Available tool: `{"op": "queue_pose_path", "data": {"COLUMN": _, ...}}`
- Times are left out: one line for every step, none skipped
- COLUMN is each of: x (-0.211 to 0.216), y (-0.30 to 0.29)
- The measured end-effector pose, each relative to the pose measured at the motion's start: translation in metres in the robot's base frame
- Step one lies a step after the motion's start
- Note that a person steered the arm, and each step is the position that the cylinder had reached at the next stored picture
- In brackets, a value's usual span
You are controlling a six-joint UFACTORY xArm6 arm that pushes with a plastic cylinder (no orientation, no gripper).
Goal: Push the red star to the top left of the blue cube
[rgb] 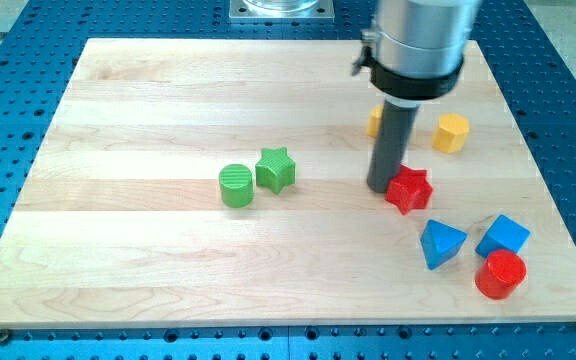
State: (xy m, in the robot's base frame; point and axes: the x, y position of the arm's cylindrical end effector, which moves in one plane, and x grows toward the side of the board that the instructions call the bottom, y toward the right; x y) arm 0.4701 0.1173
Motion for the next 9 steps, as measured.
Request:
{"op": "queue_pose_path", "data": {"x": 0.002, "y": 0.003}}
{"op": "queue_pose_path", "data": {"x": 0.042, "y": 0.03}}
{"op": "queue_pose_path", "data": {"x": 0.03, "y": 0.018}}
{"op": "queue_pose_path", "data": {"x": 0.017, "y": 0.024}}
{"op": "queue_pose_path", "data": {"x": 0.009, "y": 0.024}}
{"op": "queue_pose_path", "data": {"x": 0.003, "y": 0.024}}
{"op": "queue_pose_path", "data": {"x": 0.002, "y": 0.024}}
{"op": "queue_pose_path", "data": {"x": 0.002, "y": 0.024}}
{"op": "queue_pose_path", "data": {"x": 0.0, "y": 0.041}}
